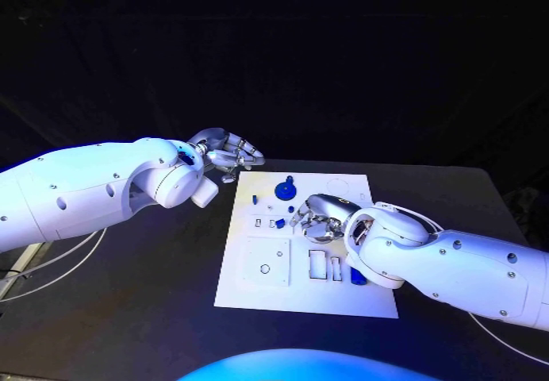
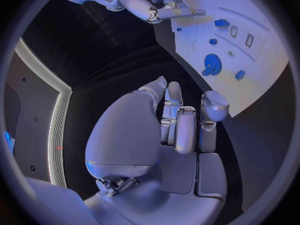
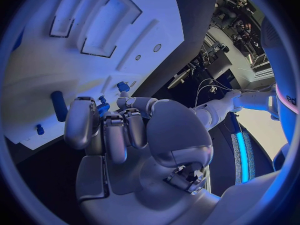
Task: Assemble the parts on the task board
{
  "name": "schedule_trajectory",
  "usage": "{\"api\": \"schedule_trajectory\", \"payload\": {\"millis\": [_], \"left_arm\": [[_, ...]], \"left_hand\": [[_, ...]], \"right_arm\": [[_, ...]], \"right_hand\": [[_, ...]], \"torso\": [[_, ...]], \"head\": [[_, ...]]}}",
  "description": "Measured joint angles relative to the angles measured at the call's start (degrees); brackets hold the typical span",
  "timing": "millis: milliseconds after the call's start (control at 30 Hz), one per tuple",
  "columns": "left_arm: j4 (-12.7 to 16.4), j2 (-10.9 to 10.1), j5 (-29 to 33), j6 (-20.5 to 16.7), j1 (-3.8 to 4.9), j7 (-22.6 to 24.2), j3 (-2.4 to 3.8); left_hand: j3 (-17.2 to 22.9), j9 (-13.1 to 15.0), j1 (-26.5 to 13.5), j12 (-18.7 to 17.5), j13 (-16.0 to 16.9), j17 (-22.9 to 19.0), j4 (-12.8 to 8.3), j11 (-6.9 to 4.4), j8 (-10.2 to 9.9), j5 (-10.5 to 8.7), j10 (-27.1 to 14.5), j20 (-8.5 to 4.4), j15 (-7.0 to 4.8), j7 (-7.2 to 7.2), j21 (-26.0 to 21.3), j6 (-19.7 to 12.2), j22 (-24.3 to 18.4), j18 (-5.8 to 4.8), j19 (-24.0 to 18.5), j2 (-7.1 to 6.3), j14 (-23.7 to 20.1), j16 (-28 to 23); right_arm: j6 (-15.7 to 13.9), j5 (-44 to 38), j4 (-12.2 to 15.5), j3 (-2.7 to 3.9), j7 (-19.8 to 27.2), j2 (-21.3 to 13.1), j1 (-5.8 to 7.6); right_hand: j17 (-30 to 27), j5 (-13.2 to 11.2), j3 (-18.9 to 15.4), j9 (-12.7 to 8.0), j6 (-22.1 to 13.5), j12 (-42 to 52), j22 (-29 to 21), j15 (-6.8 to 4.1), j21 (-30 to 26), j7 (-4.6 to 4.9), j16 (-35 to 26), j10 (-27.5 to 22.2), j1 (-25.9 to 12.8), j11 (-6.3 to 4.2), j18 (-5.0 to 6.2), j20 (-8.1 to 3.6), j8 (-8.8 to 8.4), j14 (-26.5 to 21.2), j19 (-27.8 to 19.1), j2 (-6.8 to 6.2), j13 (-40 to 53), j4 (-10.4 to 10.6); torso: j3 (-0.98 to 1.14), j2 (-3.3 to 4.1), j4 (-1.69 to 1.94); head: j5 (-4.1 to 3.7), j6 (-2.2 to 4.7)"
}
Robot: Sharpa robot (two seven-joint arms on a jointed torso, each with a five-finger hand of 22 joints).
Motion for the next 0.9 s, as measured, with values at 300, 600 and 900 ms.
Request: {"api": "schedule_trajectory", "payload": {"millis": [300, 600, 900], "left_arm": [[0.0, 0.1, 0.0, 0.1, 0.0, 0.1, 0.0], [0.1, 0.3, 0.0, 0.2, 0.0, 0.1, 0.0], [0.1, 0.3, -0.1, 0.3, 0.0, 0.1, 0.0]], "left_hand": [[0.0, -0.1, 0.0, 0.0, 0.0, 0.0, 0.0, 0.0, 0.0, 0.0, 0.0, 0.0, 0.0, 0.0, 0.0, 0.0, 0.0, 0.0, 0.0, 0.0, 0.0, 0.0], [0.0, -0.1, 0.0, 0.0, 0.0, 0.0, 0.0, 0.0, 0.0, 0.0, 0.0, 0.0, 0.0, -0.01, 0.0, 0.0, 0.0, 0.0, 0.0, 0.0, 0.0, 0.0], [0.0, -0.1, 0.0, 0.0, 0.0, 0.0, 0.0, 0.0, 0.0, 0.0, 0.0, 0.0, 0.0, -0.01, 0.0, 0.0, 0.0, 0.0, 0.0, 0.0, 0.0, 0.0]], "right_arm": [[-0.3, 0.6, -2.3, 0.0, 0.3, 1.9, -0.62], [-0.2, 0.8, -3.9, 0.0, 0.5, 3.4, -1.07], [-0.1, 0.8, -5.0, -0.01, 0.5, 4.2, -1.41]], "right_hand": [[0.0, -0.3, 0.0, 0.0, 0.0, 0.0, -0.1, 0.0, -0.3, 0.0, 0.0, 0.0, -0.1, 0.0, 0.0, 0.0, 0.0, 0.0, 0.0, 0.13, 0.0, 0.0], [0.0, -0.3, 0.0, 0.0, 0.2, 0.0, -0.2, 0.0, -0.3, -0.18, 0.0, 0.0, -0.1, 0.0, 0.0, 0.0, 0.0, 0.0, 0.0, 0.13, 0.0, 0.0], [0.0, -0.3, 0.0, 0.0, 0.2, 0.0, -0.2, 0.0, -0.3, -0.18, 0.0, 0.0, -0.1, 0.0, 0.0, 0.0, 0.0, 0.0, 0.0, 0.13, 0.0, 0.0]], "torso": [[-0.01, -0.01, -0.01], [-0.03, -0.07, -0.02], [-0.01, -0.07, -0.04]], "head": [[-0.07, -0.2], [0.01, -0.43], [0.21, -0.61]]}}
